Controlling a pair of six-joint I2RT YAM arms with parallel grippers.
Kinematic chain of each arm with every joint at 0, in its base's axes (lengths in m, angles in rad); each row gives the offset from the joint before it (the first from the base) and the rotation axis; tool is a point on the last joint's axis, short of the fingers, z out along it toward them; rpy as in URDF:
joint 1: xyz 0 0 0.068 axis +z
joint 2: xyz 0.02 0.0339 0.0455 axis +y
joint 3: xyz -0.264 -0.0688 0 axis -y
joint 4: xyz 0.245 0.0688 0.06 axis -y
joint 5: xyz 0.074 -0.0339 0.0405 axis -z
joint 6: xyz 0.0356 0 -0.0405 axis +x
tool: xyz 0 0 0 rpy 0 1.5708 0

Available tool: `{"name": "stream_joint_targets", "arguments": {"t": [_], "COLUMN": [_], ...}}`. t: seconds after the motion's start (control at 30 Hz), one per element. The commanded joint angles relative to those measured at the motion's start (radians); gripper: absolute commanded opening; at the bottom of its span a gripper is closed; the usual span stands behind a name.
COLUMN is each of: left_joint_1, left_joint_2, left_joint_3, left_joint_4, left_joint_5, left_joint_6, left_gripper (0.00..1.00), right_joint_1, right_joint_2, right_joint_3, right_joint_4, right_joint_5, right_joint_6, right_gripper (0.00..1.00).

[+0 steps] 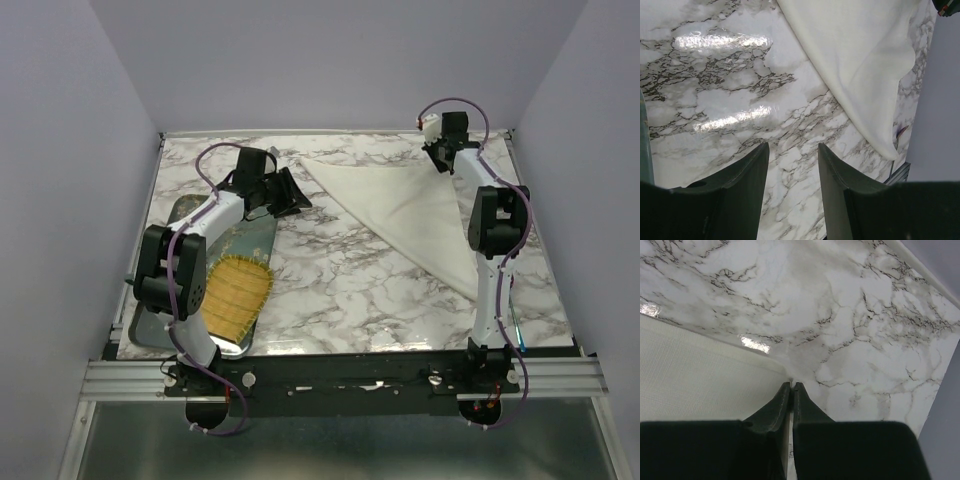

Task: Fold the napkin, place the utensils inside, and roll it up
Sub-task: Fold the napkin

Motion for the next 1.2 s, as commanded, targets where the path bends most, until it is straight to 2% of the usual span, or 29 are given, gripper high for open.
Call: {"name": "stream_joint_targets", "arguments": {"t": [0.0, 0.03, 0.07, 0.1, 0.13, 0.27, 0.33, 0.43, 0.47, 0.53, 0.57, 0.6, 0.63, 0.67, 0.7, 0.8, 0.87, 0.97, 1.17], "left_joint_1": [0.005, 0.005, 0.005, 0.005, 0.007, 0.007, 0.007, 0.002, -0.001, -0.004, -0.002, -0.001, -0.002, -0.002, -0.001, -0.001, -0.002, -0.001, 0.014], "left_joint_2": [0.031, 0.036, 0.042, 0.055, 0.063, 0.115, 0.161, 0.235, 0.261, 0.342, 0.368, 0.414, 0.436, 0.456, 0.497, 0.551, 0.594, 0.640, 0.663], "left_joint_3": [0.038, 0.046, 0.049, 0.053, 0.063, 0.089, 0.101, 0.127, 0.168, 0.227, 0.280, 0.302, 0.323, 0.360, 0.385, 0.468, 0.513, 0.569, 0.578], "left_joint_4": [0.030, 0.044, 0.056, 0.073, 0.111, 0.275, 0.408, 0.557, 0.579, 0.593, 0.598, 0.602, 0.620, 0.631, 0.633, 0.628, 0.619, 0.572, 0.506], "left_joint_5": [0.019, 0.025, 0.040, 0.051, 0.054, 0.079, 0.090, 0.065, 0.059, 0.035, 0.024, 0.010, 0.002, -0.008, -0.008, -0.033, -0.047, -0.059, -0.084], "left_joint_6": [-0.032, -0.040, -0.051, -0.061, -0.080, -0.163, -0.212, -0.293, -0.298, -0.299, -0.305, -0.321, -0.330, -0.338, -0.344, -0.376, -0.405, -0.430, -0.439], "left_gripper": [0.53, 0.53, 0.53, 0.53, 0.53, 0.53, 0.50, 0.45, 0.42, 0.36, 0.34, 0.31, 0.26, 0.25, 0.24, 0.19, 0.12, 0.08, 0.04], "right_joint_1": [-0.008, -0.009, -0.008, -0.009, -0.009, -0.009, -0.009, -0.008, -0.009, -0.009, -0.009, -0.009, -0.009, -0.009, -0.011, -0.014, -0.023, -0.049, -0.080], "right_joint_2": [0.032, 0.038, 0.041, 0.041, 0.040, -0.005, -0.029, -0.156, -0.198, -0.342, -0.389, -0.444, -0.515, -0.547, -0.578, -0.730, -0.858, -0.959, -0.971], "right_joint_3": [0.040, 0.044, 0.050, 0.058, 0.076, 0.142, 0.170, 0.071, 0.020, -0.181, -0.266, -0.377, -0.420, -0.448, -0.471, -0.705, -0.900, -1.063, -1.195], "right_joint_4": [0.012, 0.009, 0.005, -0.001, -0.013, -0.096, -0.195, -0.235, -0.229, -0.193, -0.133, -0.110, -0.134, -0.168, -0.197, -0.182, -0.119, -0.088, -0.050], "right_joint_5": [0.029, 0.033, 0.050, 0.059, 0.070, 0.195, 0.193, 0.136, 0.054, -0.017, 0.011, 0.030, 0.059, 0.118, 0.108, 0.079, 0.072, 0.014, -0.014], "right_joint_6": [-0.009, -0.008, -0.006, -0.005, -0.002, 0.088, 0.156, 0.352, 0.454, 0.551, 0.680, 0.723, 0.775, 0.875, 0.891, 0.966, 1.033, 1.112, 1.176], "right_gripper": [0.15, 0.19, 0.29, 0.34, 0.37, 0.62, 0.65, 0.65, 0.65, 0.63, 0.63, 0.63, 0.63, 0.58, 0.57, 0.50, 0.40, 0.35, 0.31]}}
